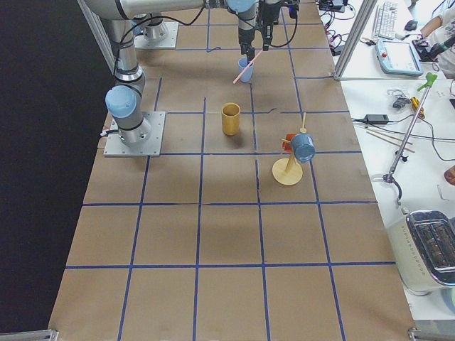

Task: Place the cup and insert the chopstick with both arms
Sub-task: 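Carry blue cup to table centre with left gripper while right gripper lifts chopstick, then release blue cup and raise left gripper while right gripper moves chopstick above cup, then lower pink chopstick into blue cup with right gripper, then open right gripper, leaving chopstick in blue cup, and raise it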

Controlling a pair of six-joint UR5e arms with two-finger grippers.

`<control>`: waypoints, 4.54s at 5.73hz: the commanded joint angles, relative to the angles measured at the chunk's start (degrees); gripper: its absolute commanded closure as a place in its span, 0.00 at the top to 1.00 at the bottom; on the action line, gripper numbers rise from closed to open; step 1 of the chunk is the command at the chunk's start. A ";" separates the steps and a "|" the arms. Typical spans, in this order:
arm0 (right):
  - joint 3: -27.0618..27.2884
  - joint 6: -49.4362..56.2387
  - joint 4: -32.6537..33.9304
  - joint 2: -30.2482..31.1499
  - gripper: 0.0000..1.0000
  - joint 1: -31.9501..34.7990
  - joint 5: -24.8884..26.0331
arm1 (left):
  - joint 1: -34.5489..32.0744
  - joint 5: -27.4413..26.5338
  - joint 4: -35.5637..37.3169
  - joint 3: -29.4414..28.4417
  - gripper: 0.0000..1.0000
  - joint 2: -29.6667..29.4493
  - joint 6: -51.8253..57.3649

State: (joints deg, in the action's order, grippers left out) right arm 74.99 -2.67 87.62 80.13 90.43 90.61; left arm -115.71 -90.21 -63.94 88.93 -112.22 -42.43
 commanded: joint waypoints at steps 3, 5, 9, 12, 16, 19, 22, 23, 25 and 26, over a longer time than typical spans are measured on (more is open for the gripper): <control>-7.96 -8.88 5.10 -8.02 0.06 6.30 0.09 | 13.98 0.65 -28.00 -5.25 0.98 18.47 22.50; -18.52 -19.60 5.10 -17.51 0.06 13.68 0.45 | 18.57 0.04 -30.09 -3.34 0.98 21.68 32.53; -18.13 -25.63 4.58 -20.98 0.06 18.37 0.18 | 22.37 0.13 -30.01 -3.24 0.98 23.18 38.30; -16.82 -25.37 1.96 -20.89 0.06 18.38 0.27 | 22.55 0.13 -30.01 -3.24 0.98 23.27 38.21; -10.75 -25.37 5.63 -21.07 0.07 18.38 -0.08 | 22.55 0.13 -30.10 -3.24 0.98 23.27 37.77; -10.12 -25.19 5.54 -20.46 1.00 18.12 -0.17 | 22.55 0.04 -30.19 -3.24 0.98 23.27 38.29; -9.08 -16.73 -2.13 -11.17 1.00 10.68 0.62 | 23.24 -0.40 -31.24 -2.98 0.98 23.71 44.08; -5.94 -12.92 -4.02 -7.22 1.00 7.16 0.71 | 24.73 0.21 -31.76 -2.98 0.98 23.71 44.18; 11.49 -5.00 -0.03 6.11 1.00 0.31 0.10 | 24.22 -0.05 -31.86 -3.06 0.98 23.62 41.74; 17.76 -4.37 5.84 9.48 1.00 -0.34 -0.17 | 24.22 -0.22 -31.60 -2.72 0.98 23.62 40.33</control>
State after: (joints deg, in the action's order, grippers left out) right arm 86.32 -8.38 88.97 85.62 91.46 90.67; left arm -91.46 -90.28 -95.71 86.00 -88.56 -0.83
